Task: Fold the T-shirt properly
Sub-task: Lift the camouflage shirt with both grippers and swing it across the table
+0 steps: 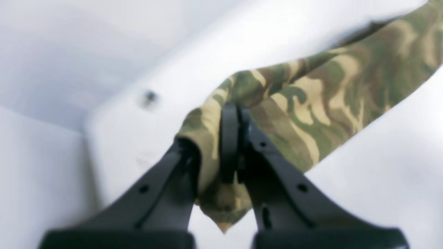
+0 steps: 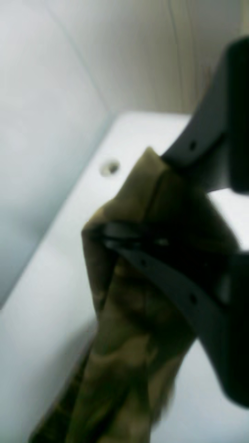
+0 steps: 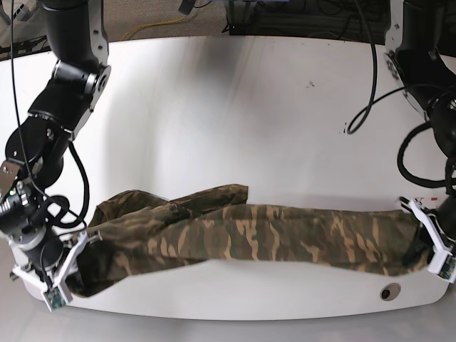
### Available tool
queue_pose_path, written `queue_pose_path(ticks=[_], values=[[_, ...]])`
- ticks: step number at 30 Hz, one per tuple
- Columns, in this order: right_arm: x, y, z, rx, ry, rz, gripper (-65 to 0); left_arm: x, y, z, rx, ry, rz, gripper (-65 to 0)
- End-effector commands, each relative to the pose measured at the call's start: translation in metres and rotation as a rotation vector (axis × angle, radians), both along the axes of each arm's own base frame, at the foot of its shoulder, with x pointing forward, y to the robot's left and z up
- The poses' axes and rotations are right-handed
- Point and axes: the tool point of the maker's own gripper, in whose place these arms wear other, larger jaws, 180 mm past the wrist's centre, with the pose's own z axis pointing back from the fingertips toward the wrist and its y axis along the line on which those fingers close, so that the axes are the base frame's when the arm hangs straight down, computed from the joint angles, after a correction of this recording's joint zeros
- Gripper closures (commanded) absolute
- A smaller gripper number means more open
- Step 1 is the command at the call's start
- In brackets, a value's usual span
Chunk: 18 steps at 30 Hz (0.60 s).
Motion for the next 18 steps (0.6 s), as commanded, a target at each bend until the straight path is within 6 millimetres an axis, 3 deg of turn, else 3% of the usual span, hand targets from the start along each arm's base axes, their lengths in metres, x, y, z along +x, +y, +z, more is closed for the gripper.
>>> queue_pose_path(ticks=[1,6,12,15,18], values=[[0.011,-0.004,0.051,-0.018,-0.112,0.002,0.0,0.003,0.011,0.050,0.028,-0.125,0.012,0.0],[0.027,-0.001,0.125,-0.065,-0.217,0.023,0.0,0.005,0.034,0.129,0.062,-0.276,0.054,0.0],[0.019,0.015,0.223,-0.129,-0.392,0.047,0.0,-0.004,0.066,0.212,0.054,-0.404,0.108,0.0],[0.012,0.020,0.242,-0.147,-0.432,0.053,0.0,-0.007,0.066,0.228,0.064,-0.430,0.106,0.0],[0.005,0.020,0.244,-0.171,-0.439,0.036,0.0,-0.007,0.065,0.228,0.067,-0.430,0.103,0.0]])
